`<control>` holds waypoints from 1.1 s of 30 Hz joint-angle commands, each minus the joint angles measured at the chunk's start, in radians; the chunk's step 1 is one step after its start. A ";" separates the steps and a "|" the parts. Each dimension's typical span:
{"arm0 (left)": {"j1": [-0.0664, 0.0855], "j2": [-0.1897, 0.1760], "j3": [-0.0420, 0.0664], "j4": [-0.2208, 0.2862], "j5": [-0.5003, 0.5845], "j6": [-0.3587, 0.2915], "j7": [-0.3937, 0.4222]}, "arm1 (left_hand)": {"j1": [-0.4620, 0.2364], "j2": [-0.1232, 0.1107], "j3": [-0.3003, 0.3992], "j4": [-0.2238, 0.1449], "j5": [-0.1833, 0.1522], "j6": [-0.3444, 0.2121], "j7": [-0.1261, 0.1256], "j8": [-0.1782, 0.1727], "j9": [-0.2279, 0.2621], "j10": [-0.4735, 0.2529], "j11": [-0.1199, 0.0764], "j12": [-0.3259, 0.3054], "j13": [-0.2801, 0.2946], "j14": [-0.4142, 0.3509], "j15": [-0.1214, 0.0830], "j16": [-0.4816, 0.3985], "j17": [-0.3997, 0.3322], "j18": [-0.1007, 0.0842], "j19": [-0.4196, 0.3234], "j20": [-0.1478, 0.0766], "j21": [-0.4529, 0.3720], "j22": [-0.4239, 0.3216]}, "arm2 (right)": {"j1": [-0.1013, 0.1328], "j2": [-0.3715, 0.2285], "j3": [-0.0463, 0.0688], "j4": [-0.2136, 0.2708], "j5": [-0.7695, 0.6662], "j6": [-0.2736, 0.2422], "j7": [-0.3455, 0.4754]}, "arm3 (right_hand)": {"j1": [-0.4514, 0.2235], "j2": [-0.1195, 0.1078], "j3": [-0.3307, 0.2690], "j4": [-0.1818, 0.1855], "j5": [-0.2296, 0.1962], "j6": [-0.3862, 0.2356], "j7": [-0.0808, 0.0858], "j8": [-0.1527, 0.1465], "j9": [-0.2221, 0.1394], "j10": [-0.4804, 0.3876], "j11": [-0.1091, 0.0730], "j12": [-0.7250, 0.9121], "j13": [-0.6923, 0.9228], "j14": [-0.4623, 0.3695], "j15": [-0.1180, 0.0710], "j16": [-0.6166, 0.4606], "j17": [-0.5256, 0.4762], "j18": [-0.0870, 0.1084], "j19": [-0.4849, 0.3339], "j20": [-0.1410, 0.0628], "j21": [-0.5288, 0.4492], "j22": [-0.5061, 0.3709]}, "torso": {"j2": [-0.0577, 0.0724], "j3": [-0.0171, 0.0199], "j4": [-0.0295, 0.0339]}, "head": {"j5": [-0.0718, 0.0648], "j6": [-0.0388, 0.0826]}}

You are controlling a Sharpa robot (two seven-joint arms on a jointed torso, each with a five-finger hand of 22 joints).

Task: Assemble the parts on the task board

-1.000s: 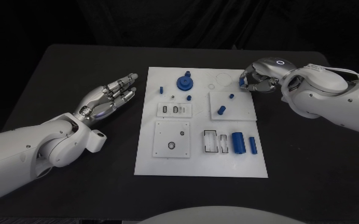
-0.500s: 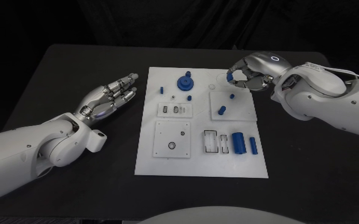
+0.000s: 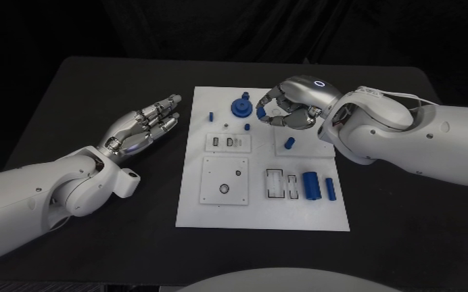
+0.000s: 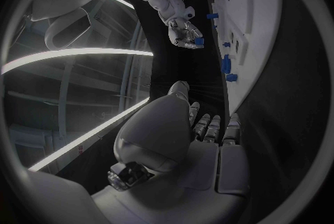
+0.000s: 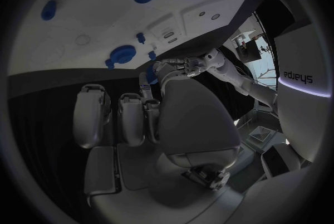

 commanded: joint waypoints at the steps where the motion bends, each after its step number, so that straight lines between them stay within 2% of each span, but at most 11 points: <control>1: 0.000 0.002 0.001 0.004 0.000 0.001 0.094 | -0.010 -0.001 0.005 0.001 -0.003 -0.005 -0.002 -0.003 0.001 0.001 0.008 0.003 0.001 -0.002 0.008 -0.004 -0.002 0.018 0.003 0.007 0.003 0.001 | -0.014 0.024 0.000 -0.012 0.019 0.062 0.010 | 0.006 -0.002 0.003 -0.005 0.008 0.004 0.009 -0.001 0.004 0.094 0.004 0.002 0.255 0.073 -0.002 0.005 0.146 0.006 -0.003 0.000 -0.004 0.132 | 0.001 -0.0006 -0.0001 | 0.003 0.000; 7: 0.000 0.003 0.001 0.005 0.000 0.001 0.091 | -0.011 -0.001 0.005 0.001 -0.007 -0.005 -0.002 -0.003 0.001 0.001 0.008 0.003 0.001 -0.002 0.008 -0.004 -0.002 0.018 0.003 0.007 0.003 0.001 | -0.037 0.070 0.000 -0.032 -0.017 0.087 -0.019 | 0.002 -0.006 0.003 -0.007 0.014 0.004 0.012 -0.003 0.006 0.094 0.007 0.003 0.256 0.073 0.000 0.006 0.147 0.007 -0.004 0.001 -0.007 0.131 | 0.001 -0.0024 0.0000 | 0.011 -0.006; 9: 0.000 0.002 0.001 0.006 0.000 0.001 0.090 | -0.012 -0.001 0.005 0.001 -0.009 -0.005 -0.002 -0.003 0.001 0.001 0.008 0.003 0.001 -0.002 0.008 -0.004 -0.002 0.018 0.003 0.007 0.003 0.001 | -0.044 0.087 0.000 -0.040 -0.027 0.090 -0.033 | -0.004 -0.008 0.001 -0.004 0.016 0.004 0.013 -0.004 0.006 0.094 0.008 0.003 0.256 0.073 0.001 0.006 0.147 0.007 -0.004 0.002 -0.008 0.131 | 0.000 -0.0021 -0.0007 | 0.012 -0.010; 21: 0.000 0.005 0.001 0.005 0.000 0.004 0.086 | -0.014 -0.001 0.005 0.001 -0.014 -0.003 -0.002 -0.002 0.001 0.001 0.007 0.003 0.001 -0.002 0.008 -0.004 -0.002 0.018 0.003 0.007 0.003 0.001 | -0.089 0.153 0.001 -0.082 -0.098 0.104 -0.094 | -0.021 -0.012 -0.001 0.000 0.028 0.003 0.013 -0.008 0.009 0.093 0.009 0.002 0.255 0.074 0.002 0.007 0.148 0.008 -0.005 0.005 -0.011 0.131 | 0.001 0.0005 -0.0004 | 0.015 -0.010; 25: 0.000 0.005 0.001 0.003 0.000 0.006 0.085 | -0.014 -0.001 0.005 0.001 -0.016 -0.004 -0.002 -0.002 0.001 0.001 0.007 0.003 0.001 -0.002 0.008 -0.004 -0.002 0.018 0.003 0.007 0.003 0.001 | -0.099 0.163 0.001 -0.093 -0.127 0.095 -0.111 | -0.020 -0.014 0.001 -0.004 0.034 0.004 0.013 -0.009 0.010 0.091 0.009 0.000 0.252 0.073 0.002 0.005 0.146 0.010 -0.008 0.005 -0.018 0.127 | 0.001 0.0008 -0.0042 | 0.022 -0.013; 30: 0.000 0.007 0.001 0.000 0.000 0.009 0.085 | -0.014 -0.001 0.005 0.001 -0.016 -0.004 -0.002 -0.002 0.001 0.001 0.007 0.003 0.001 -0.002 0.008 -0.004 -0.002 0.018 0.003 0.007 0.003 0.001 | -0.103 0.168 0.001 -0.097 -0.152 0.066 -0.121 | -0.019 -0.015 0.003 -0.007 0.036 0.005 0.013 -0.010 0.011 0.090 0.009 -0.001 0.252 0.073 0.003 0.004 0.145 0.010 -0.008 0.005 -0.019 0.127 | 0.000 -0.0004 0.0007 | 0.018 -0.014; 33: 0.000 0.010 0.001 -0.002 0.000 0.011 0.085 | -0.014 -0.001 0.005 0.001 -0.016 -0.004 -0.002 -0.002 0.001 0.001 0.007 0.003 0.001 -0.002 0.008 -0.004 -0.002 0.018 0.003 0.007 0.003 0.001 | -0.104 0.169 0.001 -0.098 -0.158 0.055 -0.123 | -0.019 -0.016 0.004 -0.009 0.039 0.004 0.014 -0.010 0.011 0.090 0.009 -0.001 0.252 0.073 0.003 0.005 0.146 0.010 -0.008 0.005 -0.019 0.127 | 0.000 -0.0003 -0.0001 | 0.018 -0.016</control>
